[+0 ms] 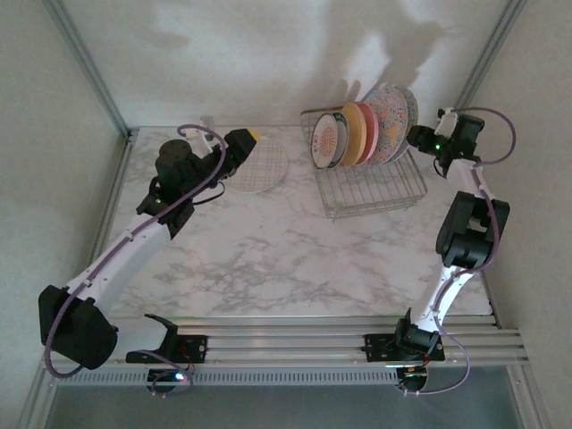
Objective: Unload the plates from the dish rack
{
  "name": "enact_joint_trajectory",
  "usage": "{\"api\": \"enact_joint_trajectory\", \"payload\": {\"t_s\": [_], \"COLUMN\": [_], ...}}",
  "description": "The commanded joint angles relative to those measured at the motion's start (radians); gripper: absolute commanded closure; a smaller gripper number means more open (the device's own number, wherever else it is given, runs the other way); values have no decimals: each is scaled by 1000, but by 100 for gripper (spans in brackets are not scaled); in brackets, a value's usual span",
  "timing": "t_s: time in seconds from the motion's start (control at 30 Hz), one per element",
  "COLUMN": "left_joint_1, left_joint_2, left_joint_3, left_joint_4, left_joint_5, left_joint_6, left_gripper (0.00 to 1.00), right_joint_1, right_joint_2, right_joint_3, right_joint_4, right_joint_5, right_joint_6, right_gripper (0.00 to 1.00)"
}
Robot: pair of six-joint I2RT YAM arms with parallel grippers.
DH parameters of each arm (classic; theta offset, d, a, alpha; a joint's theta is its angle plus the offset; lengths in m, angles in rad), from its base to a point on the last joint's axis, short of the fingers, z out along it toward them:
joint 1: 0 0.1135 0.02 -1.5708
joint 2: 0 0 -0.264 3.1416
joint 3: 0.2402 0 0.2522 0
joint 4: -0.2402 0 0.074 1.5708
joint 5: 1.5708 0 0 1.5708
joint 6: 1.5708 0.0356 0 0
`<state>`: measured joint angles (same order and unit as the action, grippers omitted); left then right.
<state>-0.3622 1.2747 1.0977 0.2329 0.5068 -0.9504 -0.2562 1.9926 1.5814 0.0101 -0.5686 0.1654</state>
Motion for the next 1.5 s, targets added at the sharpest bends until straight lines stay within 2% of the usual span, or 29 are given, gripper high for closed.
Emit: {"api": "enact_joint_trajectory", "payload": {"t_s": [0.0, 0.37, 0.9, 1.17, 1.47], "left_joint_1": [-16, -21, -26, -28, -29], "left_joint_2": [0, 18, 41, 48, 41], "left_joint_3": [33, 60, 108, 126, 113], "left_joint_4": [94, 103, 104, 105, 105], "left_joint_5": [28, 37, 55, 58, 54], "left_joint_6": [-7, -10, -13, -11, -13], "left_gripper": [14, 13, 12, 12, 12], "right_joint_1": [13, 14, 30, 47, 65], "right_joint_2": [23, 66, 118, 129, 111], "right_joint_3": [51, 113, 181, 201, 210], "right_joint_4": [-24, -61, -83, -102, -123], "right_joint_5": [18, -10, -5, 14, 48], "right_joint_6": [-37, -68, -92, -100, -109], "right_gripper": [57, 65, 69, 75, 93]}}
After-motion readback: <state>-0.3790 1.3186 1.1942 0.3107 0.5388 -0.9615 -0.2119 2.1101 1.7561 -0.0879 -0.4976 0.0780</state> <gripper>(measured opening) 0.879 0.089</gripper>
